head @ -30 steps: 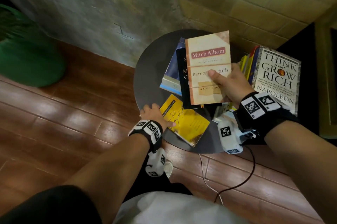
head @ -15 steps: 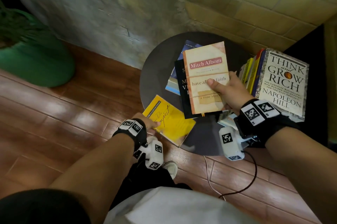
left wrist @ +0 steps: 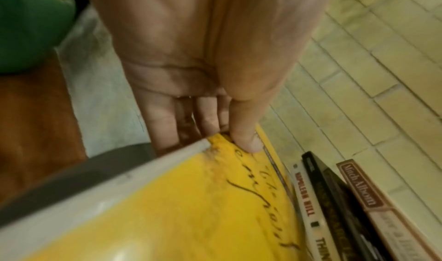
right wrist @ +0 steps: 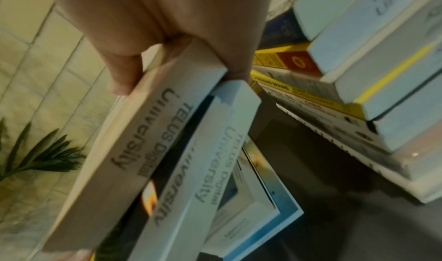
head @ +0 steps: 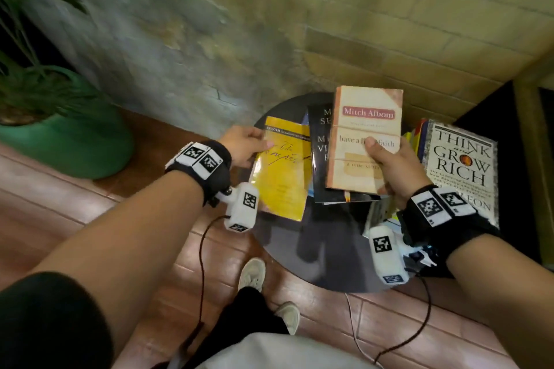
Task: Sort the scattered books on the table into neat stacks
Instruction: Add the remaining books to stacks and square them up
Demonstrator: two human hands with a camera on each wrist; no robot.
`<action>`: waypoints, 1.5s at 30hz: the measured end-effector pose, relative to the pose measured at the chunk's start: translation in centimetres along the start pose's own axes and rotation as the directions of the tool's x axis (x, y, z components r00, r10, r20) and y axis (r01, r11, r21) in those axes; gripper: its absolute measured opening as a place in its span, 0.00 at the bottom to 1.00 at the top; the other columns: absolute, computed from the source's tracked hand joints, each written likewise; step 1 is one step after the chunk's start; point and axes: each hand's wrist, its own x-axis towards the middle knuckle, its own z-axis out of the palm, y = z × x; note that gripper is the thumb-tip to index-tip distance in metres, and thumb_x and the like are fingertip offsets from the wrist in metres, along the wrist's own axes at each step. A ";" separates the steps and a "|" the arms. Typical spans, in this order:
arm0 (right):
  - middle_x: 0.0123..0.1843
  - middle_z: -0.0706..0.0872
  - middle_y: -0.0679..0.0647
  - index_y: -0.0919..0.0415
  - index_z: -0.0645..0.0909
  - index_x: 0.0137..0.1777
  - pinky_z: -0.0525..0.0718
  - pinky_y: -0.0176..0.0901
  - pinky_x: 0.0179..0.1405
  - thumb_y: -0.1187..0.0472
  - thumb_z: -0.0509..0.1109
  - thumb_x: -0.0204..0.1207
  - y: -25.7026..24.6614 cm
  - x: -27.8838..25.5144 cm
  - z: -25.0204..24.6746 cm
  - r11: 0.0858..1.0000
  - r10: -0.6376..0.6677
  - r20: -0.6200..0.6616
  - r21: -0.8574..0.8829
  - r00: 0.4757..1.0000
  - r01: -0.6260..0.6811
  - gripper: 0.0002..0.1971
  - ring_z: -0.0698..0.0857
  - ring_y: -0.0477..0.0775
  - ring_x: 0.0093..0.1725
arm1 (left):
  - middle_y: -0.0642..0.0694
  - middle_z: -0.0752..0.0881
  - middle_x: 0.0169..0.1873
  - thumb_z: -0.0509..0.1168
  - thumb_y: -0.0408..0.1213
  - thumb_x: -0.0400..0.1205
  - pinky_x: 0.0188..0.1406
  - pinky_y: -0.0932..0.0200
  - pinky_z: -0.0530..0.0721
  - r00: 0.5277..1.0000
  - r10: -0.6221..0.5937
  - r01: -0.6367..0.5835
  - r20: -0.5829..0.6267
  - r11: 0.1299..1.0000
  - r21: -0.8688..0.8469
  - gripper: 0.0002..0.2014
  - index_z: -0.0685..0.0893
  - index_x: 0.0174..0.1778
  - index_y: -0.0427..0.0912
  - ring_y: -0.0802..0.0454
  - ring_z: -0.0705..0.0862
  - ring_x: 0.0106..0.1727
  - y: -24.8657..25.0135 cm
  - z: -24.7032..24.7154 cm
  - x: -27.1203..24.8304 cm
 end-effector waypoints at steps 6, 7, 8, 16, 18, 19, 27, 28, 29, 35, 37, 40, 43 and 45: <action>0.57 0.89 0.52 0.58 0.71 0.69 0.85 0.38 0.23 0.56 0.71 0.78 1.1 0.8 0.1 0.993 0.055 -0.075 0.105 0.996 -0.047 0.22 0.90 0.48 0.45 | 0.44 0.89 0.48 0.69 0.38 0.81 0.56 0.50 0.87 1.000 0.018 -0.019 0.019 0.999 0.033 0.13 0.86 0.59 0.37 0.45 0.88 0.47 1.9 3.3 5.7; 0.58 0.89 0.52 0.57 0.71 0.70 0.86 0.39 0.24 0.55 0.71 0.78 1.3 1.1 0.2 0.991 0.062 -0.083 0.125 0.995 -0.051 0.22 0.91 0.49 0.46 | 0.44 0.90 0.50 0.71 0.41 0.80 0.60 0.46 0.86 1.000 0.004 -0.004 0.028 1.000 0.022 0.10 0.88 0.53 0.43 0.43 0.89 0.51 1.8 3.6 6.8; 0.58 0.89 0.52 0.56 0.71 0.70 0.86 0.41 0.25 0.55 0.72 0.78 1.5 1.3 0.5 0.988 0.076 -0.093 0.140 0.993 -0.063 0.22 0.91 0.51 0.46 | 0.43 0.91 0.49 0.72 0.43 0.79 0.59 0.45 0.87 0.999 0.002 -0.002 0.034 1.000 0.009 0.07 0.89 0.49 0.45 0.43 0.90 0.52 1.7 3.9 7.8; 0.56 0.90 0.55 0.58 0.73 0.70 0.88 0.44 0.31 0.56 0.72 0.77 2.4 4.0 2.4 0.956 0.156 -0.161 0.272 0.975 -0.108 0.22 0.92 0.53 0.46 | 0.42 0.85 0.62 0.69 0.35 0.81 0.66 0.59 0.78 0.990 0.139 -0.139 0.012 0.985 0.104 0.22 0.79 0.72 0.36 0.49 0.84 0.61 3.7 5.2 11.2; 0.58 0.89 0.57 0.59 0.73 0.70 0.85 0.38 0.23 0.57 0.71 0.78 2.3 4.3 2.8 0.943 0.169 -0.159 0.312 0.973 -0.113 0.22 0.91 0.56 0.46 | 0.43 0.83 0.65 0.67 0.31 0.82 0.72 0.57 0.74 0.985 0.165 -0.171 0.051 0.974 0.146 0.23 0.75 0.74 0.35 0.48 0.81 0.68 3.3 4.9 11.0; 0.59 0.89 0.59 0.60 0.72 0.71 0.84 0.37 0.22 0.57 0.71 0.78 2.3 4.6 2.9 0.938 0.178 -0.163 0.325 0.970 -0.118 0.23 0.90 0.58 0.47 | 0.45 0.81 0.65 0.66 0.29 0.82 0.74 0.56 0.73 0.981 0.174 -0.186 0.086 0.971 0.151 0.24 0.73 0.76 0.36 0.49 0.79 0.69 2.9 4.6 10.8; 0.59 0.90 0.56 0.54 0.74 0.72 0.91 0.55 0.38 0.52 0.70 0.76 2.2 6.3 4.0 0.901 0.203 -0.179 0.420 0.963 -0.112 0.24 0.91 0.57 0.53 | 0.51 0.65 0.81 0.79 0.43 0.62 0.79 0.46 0.68 0.859 0.259 -0.387 0.442 0.893 0.230 0.59 0.46 0.84 0.54 0.53 0.66 0.81 -3.3 4.3 9.8; 0.59 0.90 0.56 0.53 0.74 0.72 0.90 0.54 0.36 0.52 0.69 0.77 2.3 6.5 4.3 0.896 0.222 -0.186 0.426 0.957 -0.125 0.23 0.91 0.57 0.52 | 0.51 0.65 0.81 0.81 0.47 0.60 0.80 0.42 0.67 0.852 0.292 -0.423 0.434 0.874 0.242 0.62 0.47 0.84 0.55 0.51 0.65 0.82 -4.3 4.7 10.3; 0.59 0.90 0.57 0.53 0.74 0.72 0.89 0.53 0.35 0.51 0.69 0.78 2.4 6.7 4.5 0.892 0.237 -0.189 0.432 0.953 -0.136 0.23 0.91 0.58 0.52 | 0.50 0.64 0.81 0.82 0.51 0.58 0.80 0.40 0.66 0.858 0.289 -0.422 0.425 0.868 0.261 0.65 0.46 0.84 0.55 0.50 0.63 0.83 -5.0 5.0 10.4; 0.58 0.90 0.56 0.53 0.72 0.72 0.90 0.58 0.37 0.53 0.69 0.79 2.6 7.3 5.7 0.913 0.226 -0.225 0.389 0.948 -0.125 0.23 0.92 0.58 0.50 | 0.51 0.61 0.84 0.78 0.46 0.68 0.80 0.41 0.68 0.876 0.324 -0.437 0.357 0.848 0.301 0.57 0.44 0.84 0.56 0.52 0.62 0.83 -6.0 5.5 9.8; 0.58 0.90 0.56 0.53 0.72 0.72 0.91 0.58 0.40 0.52 0.69 0.79 2.8 7.2 5.6 0.929 0.217 -0.221 0.345 0.951 -0.132 0.23 0.92 0.57 0.50 | 0.51 0.61 0.83 0.77 0.46 0.71 0.79 0.41 0.68 0.869 0.327 -0.447 0.372 0.841 0.304 0.55 0.44 0.84 0.57 0.51 0.63 0.83 -6.0 5.5 9.9; 0.57 0.90 0.56 0.54 0.73 0.72 0.91 0.51 0.37 0.52 0.69 0.79 2.7 7.1 5.7 0.934 0.224 -0.209 0.323 0.952 -0.149 0.22 0.92 0.55 0.50 | 0.52 0.60 0.84 0.77 0.47 0.70 0.79 0.40 0.69 0.868 0.328 -0.450 0.374 0.838 0.310 0.55 0.44 0.84 0.59 0.52 0.62 0.83 -6.2 5.4 10.1; 0.55 0.91 0.56 0.57 0.74 0.72 0.90 0.46 0.32 0.53 0.68 0.80 2.5 7.3 6.2 0.943 0.205 -0.213 0.306 0.955 -0.135 0.21 0.92 0.53 0.48 | 0.53 0.64 0.82 0.78 0.51 0.67 0.78 0.40 0.70 0.864 0.335 -0.449 0.376 0.850 0.275 0.56 0.47 0.84 0.59 0.53 0.65 0.82 -5.9 5.3 9.8; 0.55 0.91 0.55 0.57 0.74 0.71 0.90 0.45 0.33 0.53 0.68 0.80 2.5 7.5 6.5 0.954 0.185 -0.225 0.276 0.957 -0.120 0.21 0.92 0.52 0.47 | 0.54 0.67 0.80 0.79 0.54 0.64 0.79 0.41 0.70 0.856 0.356 -0.455 0.374 0.862 0.221 0.57 0.49 0.83 0.57 0.55 0.66 0.81 -5.4 5.2 9.4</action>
